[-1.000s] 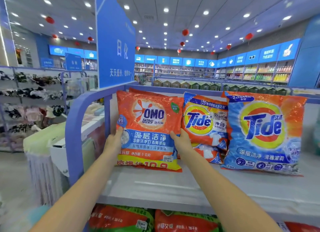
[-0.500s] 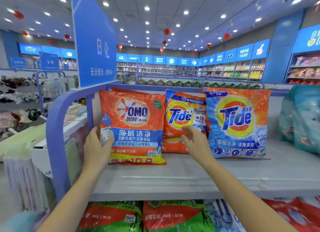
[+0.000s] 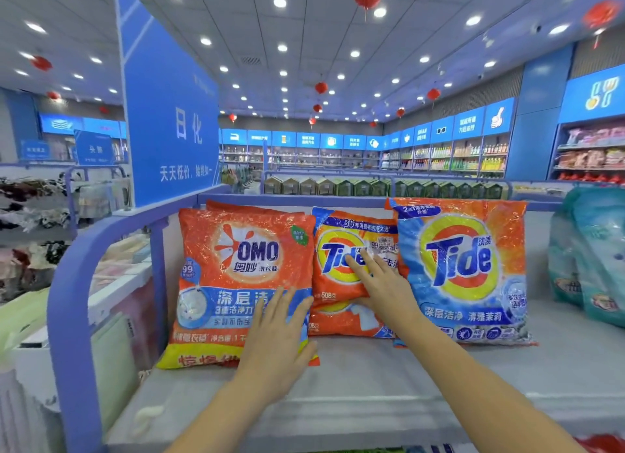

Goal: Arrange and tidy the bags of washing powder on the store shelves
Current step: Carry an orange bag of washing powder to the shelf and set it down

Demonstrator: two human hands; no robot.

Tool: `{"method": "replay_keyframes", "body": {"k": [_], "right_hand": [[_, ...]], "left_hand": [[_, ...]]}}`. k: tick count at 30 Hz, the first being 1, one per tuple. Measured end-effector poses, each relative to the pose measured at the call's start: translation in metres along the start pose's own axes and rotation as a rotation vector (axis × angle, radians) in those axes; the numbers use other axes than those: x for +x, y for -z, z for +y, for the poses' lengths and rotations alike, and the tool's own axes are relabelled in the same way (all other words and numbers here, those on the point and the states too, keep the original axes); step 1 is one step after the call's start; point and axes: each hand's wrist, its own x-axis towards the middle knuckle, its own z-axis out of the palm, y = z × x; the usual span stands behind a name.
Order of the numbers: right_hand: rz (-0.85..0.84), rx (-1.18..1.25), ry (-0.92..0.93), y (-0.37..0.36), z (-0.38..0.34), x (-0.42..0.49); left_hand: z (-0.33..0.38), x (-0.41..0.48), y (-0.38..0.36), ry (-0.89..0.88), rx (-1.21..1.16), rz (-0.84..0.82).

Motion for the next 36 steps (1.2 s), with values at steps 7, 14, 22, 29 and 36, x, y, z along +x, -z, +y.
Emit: {"method": "replay_keyframes", "body": {"k": [7,14,22,29,36], "right_hand": [[0.207,0.212,0.128,0.019,-0.001,-0.032],[-0.32,0.23,0.239,0.001,-0.014,-0.077],[-0.235,0.624,-0.061,0.008,0.025,-0.031],[-0.166,0.274,0.059,-0.023,0.002,-0.027],[-0.303,0.226,0.05,0.004,0.013,-0.067]], "left_hand": [[0.006,0.026,-0.018,0.146,-0.275,-0.011],[0.006,0.011,-0.023,-0.071,0.057,-0.193],[0.022,0.035,-0.016,-0.424,0.184,-0.289],[0.029,0.038,-0.034,-0.355,0.201,-0.242],[0.034,0.045,-0.027,-0.253,0.336,-0.333]]}}
